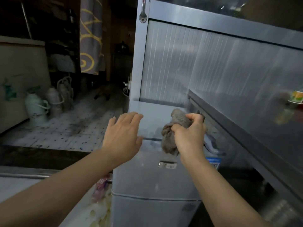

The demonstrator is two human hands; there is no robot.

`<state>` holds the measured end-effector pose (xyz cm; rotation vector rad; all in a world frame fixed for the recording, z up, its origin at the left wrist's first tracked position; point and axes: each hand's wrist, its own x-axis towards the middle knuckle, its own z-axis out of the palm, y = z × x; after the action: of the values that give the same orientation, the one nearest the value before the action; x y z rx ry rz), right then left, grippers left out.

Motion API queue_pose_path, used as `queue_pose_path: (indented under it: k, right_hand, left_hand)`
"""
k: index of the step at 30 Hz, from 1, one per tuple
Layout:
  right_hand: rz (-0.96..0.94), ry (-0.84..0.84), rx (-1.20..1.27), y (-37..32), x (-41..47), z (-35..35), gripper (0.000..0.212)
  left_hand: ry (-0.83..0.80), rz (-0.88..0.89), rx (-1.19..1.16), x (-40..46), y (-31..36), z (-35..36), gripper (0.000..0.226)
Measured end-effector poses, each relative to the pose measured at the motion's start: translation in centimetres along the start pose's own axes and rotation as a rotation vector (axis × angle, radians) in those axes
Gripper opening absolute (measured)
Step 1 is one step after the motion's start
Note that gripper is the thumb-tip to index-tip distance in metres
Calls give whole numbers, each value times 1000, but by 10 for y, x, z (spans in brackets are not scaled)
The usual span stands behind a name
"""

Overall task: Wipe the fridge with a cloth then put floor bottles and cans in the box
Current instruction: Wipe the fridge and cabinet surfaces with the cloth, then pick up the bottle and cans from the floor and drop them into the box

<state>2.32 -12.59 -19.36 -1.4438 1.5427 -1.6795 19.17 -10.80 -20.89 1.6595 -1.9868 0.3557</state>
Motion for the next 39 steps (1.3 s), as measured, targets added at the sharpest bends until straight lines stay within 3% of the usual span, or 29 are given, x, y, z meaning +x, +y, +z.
queue_pose_path:
  k: [4, 10, 14, 17, 21, 24, 31, 39]
  right_hand:
    - [102, -68, -78, -32, 33, 20, 33]
    - [382, -450, -442, -51, 54, 31, 50]
    - [360, -535, -489, -70, 43, 19, 43]
    - [341, -631, -506, -96, 30, 3, 56]
    - [346, -714, -519, -133, 14, -19, 30]
    - [333, -755, -496, -159, 4, -32, 24]
    - [341, -838, -503, -200, -30, -19, 46]
    - [434, -804, -474, -243, -82, 56, 54]
  left_hand:
    - [-93, -66, -35, 25, -9, -33, 60]
    - [-260, -149, -69, 40, -4, -68, 59]
    - [-354, -213, -100, 36, 6, -95, 60]
    - [-423, -318, -134, 30, 13, -125, 59]
    - [-489, -453, -167, 16, 19, -176, 62]
    - [-488, -530, -143, 2, 20, -213, 64]
    - [-548, -608, -173, -35, -7, -271, 66]
    - [-620, -596, -278, -61, -110, -299, 64]
